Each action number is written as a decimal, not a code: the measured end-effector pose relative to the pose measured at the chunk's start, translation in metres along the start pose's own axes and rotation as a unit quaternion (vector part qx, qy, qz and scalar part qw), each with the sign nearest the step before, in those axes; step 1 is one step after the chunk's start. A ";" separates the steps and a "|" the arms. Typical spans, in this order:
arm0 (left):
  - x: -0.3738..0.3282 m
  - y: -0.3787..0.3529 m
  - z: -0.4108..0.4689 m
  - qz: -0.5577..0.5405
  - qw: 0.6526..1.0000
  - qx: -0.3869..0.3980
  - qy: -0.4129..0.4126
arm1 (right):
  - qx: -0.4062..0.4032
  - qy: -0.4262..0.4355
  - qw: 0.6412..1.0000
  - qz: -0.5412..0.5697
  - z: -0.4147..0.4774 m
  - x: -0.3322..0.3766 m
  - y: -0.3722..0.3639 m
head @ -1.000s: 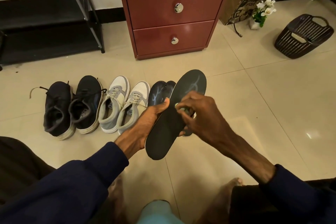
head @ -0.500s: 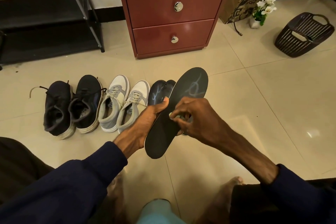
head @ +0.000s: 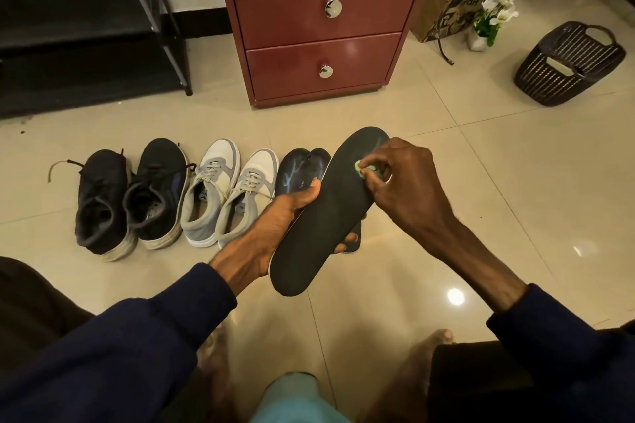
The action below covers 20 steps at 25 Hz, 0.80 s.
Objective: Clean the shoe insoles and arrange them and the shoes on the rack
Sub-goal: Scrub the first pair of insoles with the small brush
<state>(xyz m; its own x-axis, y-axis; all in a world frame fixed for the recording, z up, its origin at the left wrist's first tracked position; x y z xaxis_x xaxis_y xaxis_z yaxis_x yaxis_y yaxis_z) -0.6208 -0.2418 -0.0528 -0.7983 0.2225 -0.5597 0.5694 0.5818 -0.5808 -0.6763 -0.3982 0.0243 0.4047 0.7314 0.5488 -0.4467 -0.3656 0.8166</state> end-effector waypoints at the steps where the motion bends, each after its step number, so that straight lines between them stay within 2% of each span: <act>1: 0.001 0.000 -0.001 0.001 1.000 -0.007 0.003 | -0.001 -0.015 1.000 0.000 -0.003 0.000 0.000; 4: 0.003 0.008 0.001 0.009 0.999 -0.031 0.006 | 0.118 0.030 0.991 0.063 -0.025 0.030 -0.019; 5: 0.003 0.009 0.002 0.009 1.000 -0.030 0.004 | 0.132 0.031 0.988 0.073 -0.025 0.032 -0.019; 8: 0.000 0.005 0.002 0.004 1.000 -0.014 0.003 | 0.007 -0.027 0.999 0.024 -0.002 0.001 0.004; 10: 0.002 0.004 0.000 0.016 1.000 -0.022 0.008 | -0.003 -0.049 0.999 0.022 -0.003 -0.004 0.006; 13: 0.002 0.012 0.000 0.035 0.998 -0.055 0.004 | 0.139 0.002 0.986 0.089 -0.026 0.027 -0.022; 14: 0.000 0.012 0.000 0.033 0.998 -0.053 0.001 | 0.153 0.007 0.984 0.092 -0.026 0.029 -0.023; 18: 0.000 0.005 -0.002 0.016 0.999 -0.029 0.006 | -0.006 -0.050 0.999 0.009 -0.001 -0.005 0.005; 20: 0.002 0.004 -0.003 0.018 0.999 -0.030 0.014 | 0.037 -0.032 0.998 0.028 -0.011 0.004 -0.006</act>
<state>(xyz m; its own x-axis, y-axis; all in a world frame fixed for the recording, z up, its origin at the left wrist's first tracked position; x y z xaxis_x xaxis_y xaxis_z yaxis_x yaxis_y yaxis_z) -0.6206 -0.2371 -0.0543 -0.7824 0.2653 -0.5634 0.5864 0.6184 -0.5231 -0.6808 -0.3863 0.0193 0.4319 0.6708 0.6028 -0.4107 -0.4487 0.7937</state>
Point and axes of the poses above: each hand's wrist, its own z-axis towards the middle knuckle, its own y-axis out of the back of the hand, x = y × z, the point moved 7 cm from there along z, towards the middle knuckle, and after that the axes turned 2 degrees about -y, right-handed, at the moved point
